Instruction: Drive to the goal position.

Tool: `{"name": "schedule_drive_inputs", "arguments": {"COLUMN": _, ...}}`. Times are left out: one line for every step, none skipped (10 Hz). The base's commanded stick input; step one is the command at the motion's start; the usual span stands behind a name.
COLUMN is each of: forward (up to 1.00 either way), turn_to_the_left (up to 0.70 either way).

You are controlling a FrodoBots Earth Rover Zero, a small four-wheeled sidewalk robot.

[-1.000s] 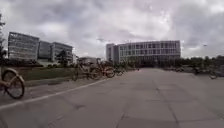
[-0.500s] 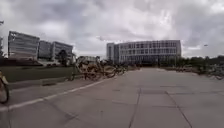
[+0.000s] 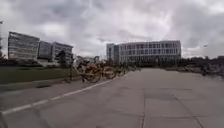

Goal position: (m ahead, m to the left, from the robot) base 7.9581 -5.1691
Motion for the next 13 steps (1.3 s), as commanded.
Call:
{"name": "schedule_drive_inputs", "arguments": {"forward": 0.7, "turn_to_the_left": 0.0}}
{"name": "schedule_drive_inputs", "arguments": {"forward": 0.7, "turn_to_the_left": 0.0}}
{"name": "schedule_drive_inputs", "arguments": {"forward": 0.7, "turn_to_the_left": 0.0}}
{"name": "schedule_drive_inputs", "arguments": {"forward": 0.7, "turn_to_the_left": 0.0}}
{"name": "schedule_drive_inputs", "arguments": {"forward": 0.7, "turn_to_the_left": 0.0}}
{"name": "schedule_drive_inputs", "arguments": {"forward": 0.7, "turn_to_the_left": 0.0}}
{"name": "schedule_drive_inputs", "arguments": {"forward": 0.7, "turn_to_the_left": 0.0}}
{"name": "schedule_drive_inputs", "arguments": {"forward": 0.7, "turn_to_the_left": 0.0}}
{"name": "schedule_drive_inputs", "arguments": {"forward": 0.7, "turn_to_the_left": 0.0}}
{"name": "schedule_drive_inputs", "arguments": {"forward": 0.7, "turn_to_the_left": 0.0}}
{"name": "schedule_drive_inputs", "arguments": {"forward": 0.7, "turn_to_the_left": 0.0}}
{"name": "schedule_drive_inputs", "arguments": {"forward": 0.7, "turn_to_the_left": 0.0}}
{"name": "schedule_drive_inputs", "arguments": {"forward": 0.7, "turn_to_the_left": 0.0}}
